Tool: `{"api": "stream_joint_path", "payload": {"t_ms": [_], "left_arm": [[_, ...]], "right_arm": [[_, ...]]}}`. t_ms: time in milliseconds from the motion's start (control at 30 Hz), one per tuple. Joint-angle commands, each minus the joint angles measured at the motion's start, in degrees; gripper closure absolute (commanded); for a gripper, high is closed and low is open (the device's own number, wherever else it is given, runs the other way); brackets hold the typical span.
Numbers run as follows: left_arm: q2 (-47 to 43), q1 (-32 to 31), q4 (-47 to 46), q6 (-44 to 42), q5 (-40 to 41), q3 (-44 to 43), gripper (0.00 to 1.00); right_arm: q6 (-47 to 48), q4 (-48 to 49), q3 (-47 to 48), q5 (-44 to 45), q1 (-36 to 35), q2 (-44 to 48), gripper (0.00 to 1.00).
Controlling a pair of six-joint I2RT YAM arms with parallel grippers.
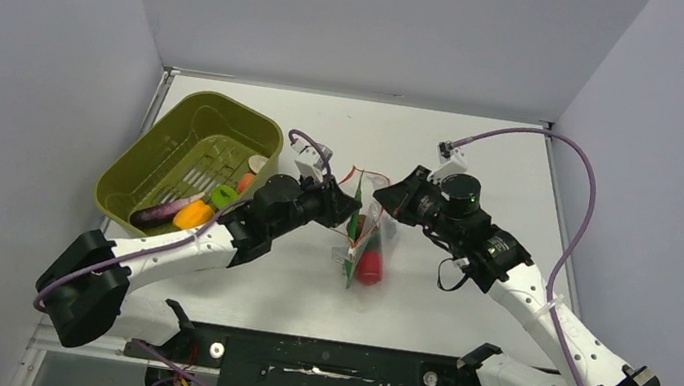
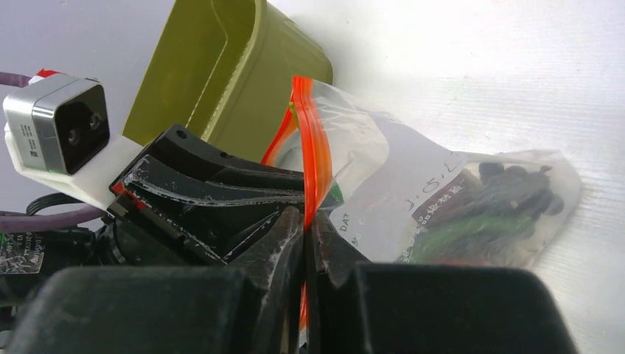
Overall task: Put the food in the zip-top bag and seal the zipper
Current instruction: Place the fake vegetable in the zipper food storage bag, then adjust the fake vegetable in the zipper food storage bag.
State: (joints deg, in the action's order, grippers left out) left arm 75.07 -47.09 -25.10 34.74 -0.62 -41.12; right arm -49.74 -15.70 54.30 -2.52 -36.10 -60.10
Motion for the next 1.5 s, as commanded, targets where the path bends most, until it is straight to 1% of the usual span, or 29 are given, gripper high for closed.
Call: {"api": "stream_joint_path", "payload": {"t_ms": [0, 67, 133, 167, 267, 433, 567, 700, 867, 933, 1000, 1033, 1067, 1100, 1167, 1233, 1333, 1400, 1467], "left_arm": [[-0.4, -0.4, 3.8, 2.5, 2.4, -5.4, 0.78], [-1.1, -0.4, 6.5, 1.1, 1.7, -7.3, 0.66], [-2.4, -0.4, 9.2, -1.0, 1.3, -9.0, 0.55], [-3.0, -0.4, 10.5, -2.2, 1.4, -9.8, 0.52], [-5.6, -0.3, 15.3, -5.5, 4.0, -11.2, 0.46], [-9.1, -0.4, 21.0, -11.5, 8.8, -12.6, 0.45], [-9.5, -0.3, 24.2, -14.3, 10.7, -13.0, 0.43], [-8.0, -0.4, 25.1, -14.8, 9.1, -13.0, 0.41], [-4.8, -0.4, 25.7, -14.7, 8.8, -13.0, 0.41], [-3.8, -0.4, 25.7, -15.2, 8.5, -13.1, 0.41], [-3.3, -0.4, 25.6, -15.6, 7.1, -13.5, 0.49], [-3.4, -0.4, 25.3, -15.6, 6.6, -13.5, 0.57], [-3.6, -0.4, 24.9, -15.6, 6.1, -13.6, 0.73], [-3.9, -0.4, 24.2, -15.5, 5.7, -13.5, 0.84], [-4.7, -0.4, 22.2, -14.9, 4.5, -13.1, 0.96], [-5.4, -0.4, 20.3, -13.5, 3.8, -12.9, 1.0], [-5.9, -0.4, 18.3, -11.8, 2.9, -12.9, 1.0], [-6.3, -0.4, 16.8, -10.6, 2.2, -12.6, 1.0], [-6.8, -0.3, 15.2, -9.4, 1.9, -12.3, 1.0]], "right_arm": [[2.0, 7.1, 1.0, 0.8, -0.3, 1.2, 1.0], [2.7, 7.0, 1.2, 0.3, -0.3, 1.2, 1.0], [3.5, 6.7, 1.3, 0.1, -0.3, 1.4, 1.0], [3.9, 6.5, 1.3, 0.0, -0.2, 1.6, 1.0], [5.0, 6.0, 1.3, -0.2, -0.3, 2.0, 1.0], [6.7, 5.4, 1.6, -0.8, -0.3, 2.5, 1.0], [7.0, 5.2, 1.2, -1.1, -0.3, 2.9, 1.0], [6.8, 4.9, 0.8, -1.3, -0.3, 3.3, 1.0], [5.0, 4.1, 0.3, -1.2, -0.2, 3.2, 1.0], [4.5, 2.2, 0.6, -0.1, -0.2, 2.9, 1.0], [4.3, 0.3, 0.9, 1.0, -0.1, 2.8, 1.0], [4.1, -0.5, 1.0, 1.5, -0.1, 2.9, 0.99], [3.8, -1.5, 1.2, 2.2, -0.1, 2.9, 0.98], [3.3, -2.7, 1.4, 3.1, -0.1, 3.0, 0.95], [2.3, -5.7, 2.4, 5.2, 0.0, 3.0, 0.91], [2.0, -9.0, 3.7, 6.8, 0.0, 2.8, 0.87], [1.9, -12.5, 5.1, 8.2, 0.0, 2.8, 0.84], [1.7, -13.8, 5.6, 8.4, 0.0, 3.2, 0.86], [1.4, -15.0, 6.1, 8.6, 0.1, 3.8, 0.93]]}}
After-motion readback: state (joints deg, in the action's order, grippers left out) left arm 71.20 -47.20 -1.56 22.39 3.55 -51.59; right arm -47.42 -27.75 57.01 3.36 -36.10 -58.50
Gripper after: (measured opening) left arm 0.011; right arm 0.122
